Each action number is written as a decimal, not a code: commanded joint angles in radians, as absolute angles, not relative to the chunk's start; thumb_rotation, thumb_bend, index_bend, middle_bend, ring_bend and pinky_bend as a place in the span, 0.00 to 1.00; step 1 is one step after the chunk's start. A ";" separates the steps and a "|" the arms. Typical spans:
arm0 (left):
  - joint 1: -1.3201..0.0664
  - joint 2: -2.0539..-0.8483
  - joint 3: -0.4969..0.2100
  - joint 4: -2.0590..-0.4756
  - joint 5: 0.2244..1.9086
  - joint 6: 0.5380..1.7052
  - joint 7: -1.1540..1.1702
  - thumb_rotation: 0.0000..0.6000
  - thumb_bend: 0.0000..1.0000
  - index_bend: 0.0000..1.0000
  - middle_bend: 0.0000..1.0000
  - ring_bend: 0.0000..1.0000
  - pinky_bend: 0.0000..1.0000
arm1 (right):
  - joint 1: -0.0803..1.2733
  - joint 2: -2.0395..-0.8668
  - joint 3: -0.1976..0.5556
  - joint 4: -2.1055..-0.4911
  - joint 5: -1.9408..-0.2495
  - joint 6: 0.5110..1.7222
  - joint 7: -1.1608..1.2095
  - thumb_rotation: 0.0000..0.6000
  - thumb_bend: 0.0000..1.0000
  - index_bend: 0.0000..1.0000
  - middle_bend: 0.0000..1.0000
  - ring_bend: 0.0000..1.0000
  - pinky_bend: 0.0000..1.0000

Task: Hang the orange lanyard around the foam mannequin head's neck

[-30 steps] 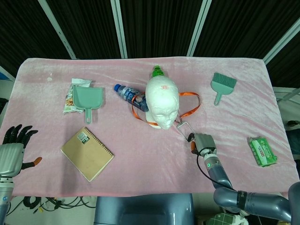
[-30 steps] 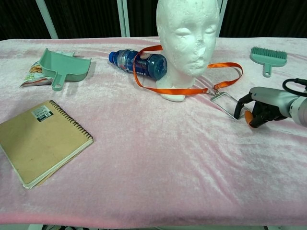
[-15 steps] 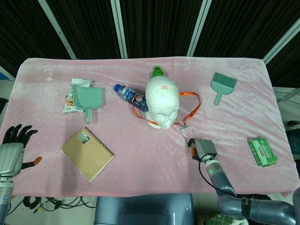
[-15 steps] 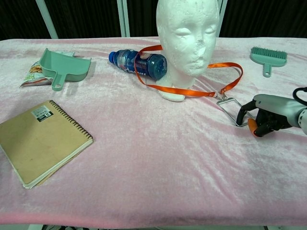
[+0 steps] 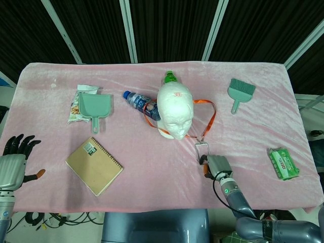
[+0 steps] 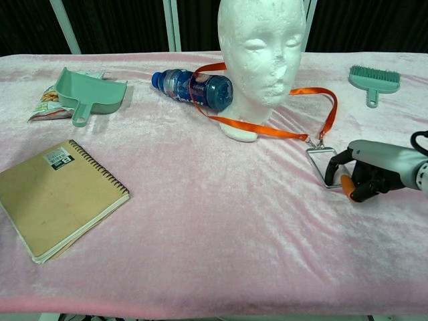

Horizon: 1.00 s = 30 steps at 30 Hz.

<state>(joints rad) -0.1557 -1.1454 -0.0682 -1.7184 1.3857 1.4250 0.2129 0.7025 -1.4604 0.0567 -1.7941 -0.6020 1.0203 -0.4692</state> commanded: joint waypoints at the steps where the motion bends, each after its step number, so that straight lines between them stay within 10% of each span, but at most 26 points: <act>1: -0.155 -1.145 -0.069 -1.718 1.385 1.425 0.213 1.00 0.07 0.22 0.12 0.00 0.00 | 0.701 -1.461 0.054 -1.805 -0.608 1.025 -0.472 1.00 0.74 0.45 1.00 1.00 0.97; 30: -0.154 -1.146 -0.072 -1.716 1.380 1.423 0.212 1.00 0.07 0.22 0.12 0.00 0.00 | 0.666 -1.447 -0.002 -1.938 -0.707 1.088 -0.509 1.00 0.74 0.46 1.00 1.00 0.97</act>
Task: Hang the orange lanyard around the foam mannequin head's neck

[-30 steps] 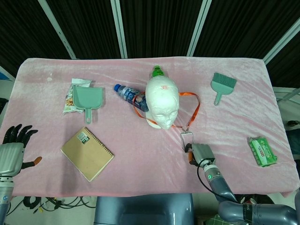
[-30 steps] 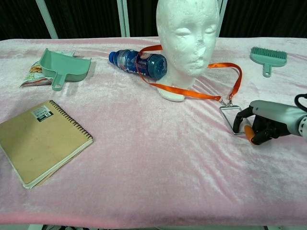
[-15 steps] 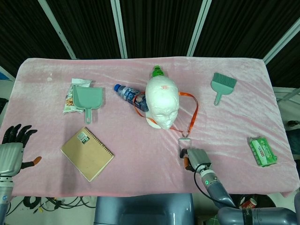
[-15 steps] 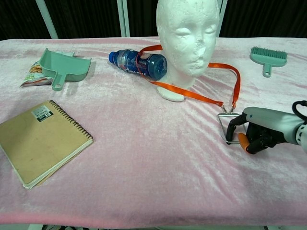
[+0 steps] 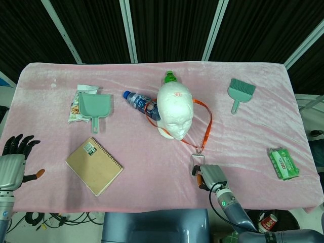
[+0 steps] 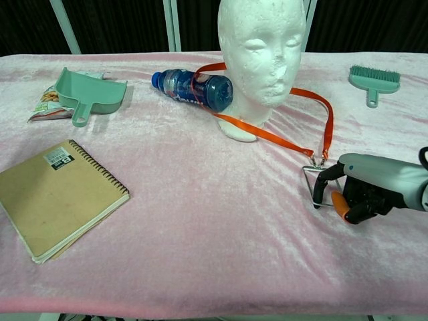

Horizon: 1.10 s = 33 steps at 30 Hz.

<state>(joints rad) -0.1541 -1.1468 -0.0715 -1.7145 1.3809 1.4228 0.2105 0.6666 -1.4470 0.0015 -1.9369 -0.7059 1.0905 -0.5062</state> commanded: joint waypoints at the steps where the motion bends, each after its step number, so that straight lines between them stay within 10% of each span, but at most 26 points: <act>1: -0.154 -1.146 -0.072 -1.717 1.381 1.424 0.214 1.00 0.07 0.22 0.12 0.00 0.00 | 0.665 -1.447 -0.002 -1.938 -0.709 1.088 -0.508 1.00 0.74 0.46 1.00 1.00 0.97; 17: -0.155 -1.148 -0.073 -1.722 1.379 1.422 0.224 1.00 0.07 0.22 0.12 0.00 0.00 | 0.634 -1.435 -0.058 -1.999 -0.790 1.096 -0.520 1.00 0.72 0.45 1.00 1.00 0.97; 33: -0.157 -1.149 -0.074 -1.728 1.376 1.420 0.233 1.00 0.07 0.22 0.12 0.00 0.00 | 0.645 -1.395 -0.042 -2.020 -0.783 1.087 -0.532 1.00 0.55 0.24 1.00 1.00 0.97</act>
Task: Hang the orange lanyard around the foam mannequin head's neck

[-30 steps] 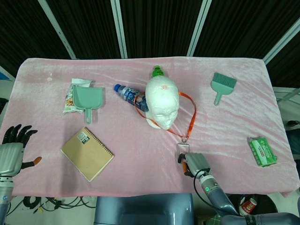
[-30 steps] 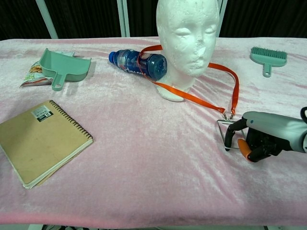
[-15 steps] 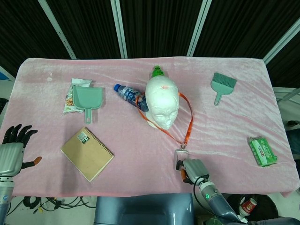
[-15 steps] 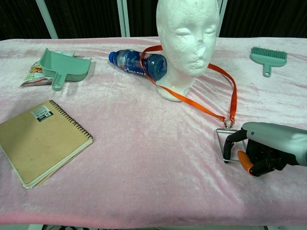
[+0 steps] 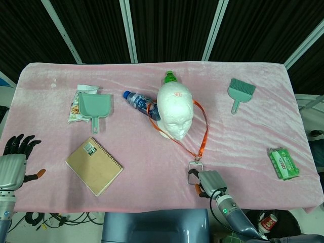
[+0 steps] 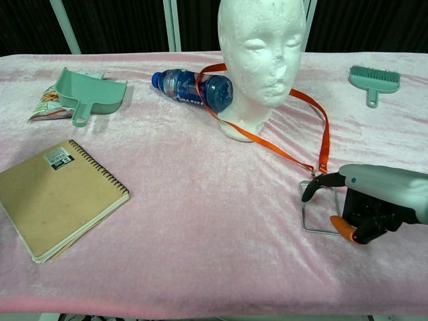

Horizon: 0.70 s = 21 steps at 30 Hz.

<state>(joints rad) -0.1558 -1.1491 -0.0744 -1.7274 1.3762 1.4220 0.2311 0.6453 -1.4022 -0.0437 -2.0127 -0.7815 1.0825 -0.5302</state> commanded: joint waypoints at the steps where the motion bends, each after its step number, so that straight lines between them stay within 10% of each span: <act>1: -0.157 -1.149 -0.073 -1.729 1.376 1.419 0.234 1.00 0.07 0.22 0.12 0.00 0.00 | 0.644 -1.389 -0.039 -2.026 -0.787 1.094 -0.531 1.00 0.54 0.24 1.00 1.00 0.97; 7: -0.158 -1.142 -0.073 -1.740 1.387 1.423 0.235 1.00 0.07 0.22 0.12 0.00 0.00 | 0.617 -1.258 -0.012 -2.095 -0.816 1.161 -0.501 1.00 0.46 0.24 0.96 0.96 0.95; 16: -0.156 -1.126 -0.065 -1.755 1.392 1.416 0.226 1.00 0.07 0.22 0.12 0.00 0.00 | 0.524 -0.979 0.041 -2.093 -0.778 1.222 -0.313 1.00 0.33 0.16 0.28 0.45 0.61; 21: -0.157 -1.123 -0.059 -1.764 1.398 1.411 0.226 1.00 0.07 0.22 0.12 0.00 0.00 | 0.412 -0.885 0.026 -1.996 -0.951 1.200 -0.066 1.00 0.29 0.14 0.12 0.27 0.37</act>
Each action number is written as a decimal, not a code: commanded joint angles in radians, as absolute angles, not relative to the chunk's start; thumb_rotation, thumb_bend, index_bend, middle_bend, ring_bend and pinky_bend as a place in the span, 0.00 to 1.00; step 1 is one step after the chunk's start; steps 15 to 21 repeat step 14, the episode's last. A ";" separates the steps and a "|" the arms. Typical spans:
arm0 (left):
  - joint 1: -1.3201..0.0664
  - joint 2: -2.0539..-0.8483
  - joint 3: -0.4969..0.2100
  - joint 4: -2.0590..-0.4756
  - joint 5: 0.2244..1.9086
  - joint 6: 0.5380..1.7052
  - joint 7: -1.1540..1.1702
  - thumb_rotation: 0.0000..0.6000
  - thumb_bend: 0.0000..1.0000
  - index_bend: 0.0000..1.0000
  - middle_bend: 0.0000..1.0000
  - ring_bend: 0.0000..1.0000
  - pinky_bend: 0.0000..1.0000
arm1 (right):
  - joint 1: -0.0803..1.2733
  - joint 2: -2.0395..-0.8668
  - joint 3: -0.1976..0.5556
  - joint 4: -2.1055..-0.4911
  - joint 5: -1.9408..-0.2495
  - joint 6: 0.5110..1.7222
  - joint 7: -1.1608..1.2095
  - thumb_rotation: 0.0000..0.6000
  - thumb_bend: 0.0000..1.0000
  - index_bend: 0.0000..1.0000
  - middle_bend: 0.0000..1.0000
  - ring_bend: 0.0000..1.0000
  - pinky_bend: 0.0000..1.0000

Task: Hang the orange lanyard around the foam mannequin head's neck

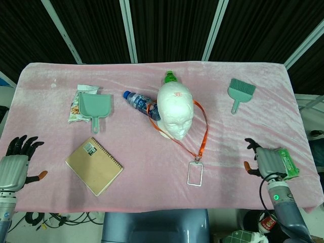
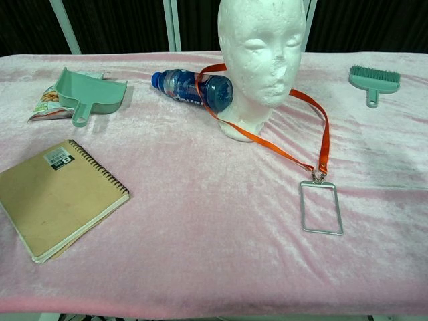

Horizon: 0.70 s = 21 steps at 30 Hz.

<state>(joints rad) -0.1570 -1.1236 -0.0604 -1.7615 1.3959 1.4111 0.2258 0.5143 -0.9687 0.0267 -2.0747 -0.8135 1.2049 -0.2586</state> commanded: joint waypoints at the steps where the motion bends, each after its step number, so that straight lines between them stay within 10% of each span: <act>1: -0.156 -1.122 -0.058 -1.765 1.399 1.411 0.225 1.00 0.07 0.22 0.12 0.00 0.00 | 0.388 -0.892 0.018 -1.963 -1.003 1.215 -0.028 1.00 0.28 0.14 0.10 0.24 0.34; 11: -0.148 -1.115 -0.042 -1.757 1.442 1.422 0.170 1.00 0.07 0.20 0.11 0.00 0.00 | 0.181 -1.115 -0.072 -1.601 -1.381 1.534 0.033 1.00 0.22 0.13 0.05 0.18 0.24; 21: -0.143 -1.109 -0.036 -1.758 1.449 1.425 0.161 1.00 0.07 0.20 0.11 0.00 0.00 | 0.156 -1.152 -0.081 -1.538 -1.427 1.568 0.024 1.00 0.22 0.13 0.05 0.18 0.23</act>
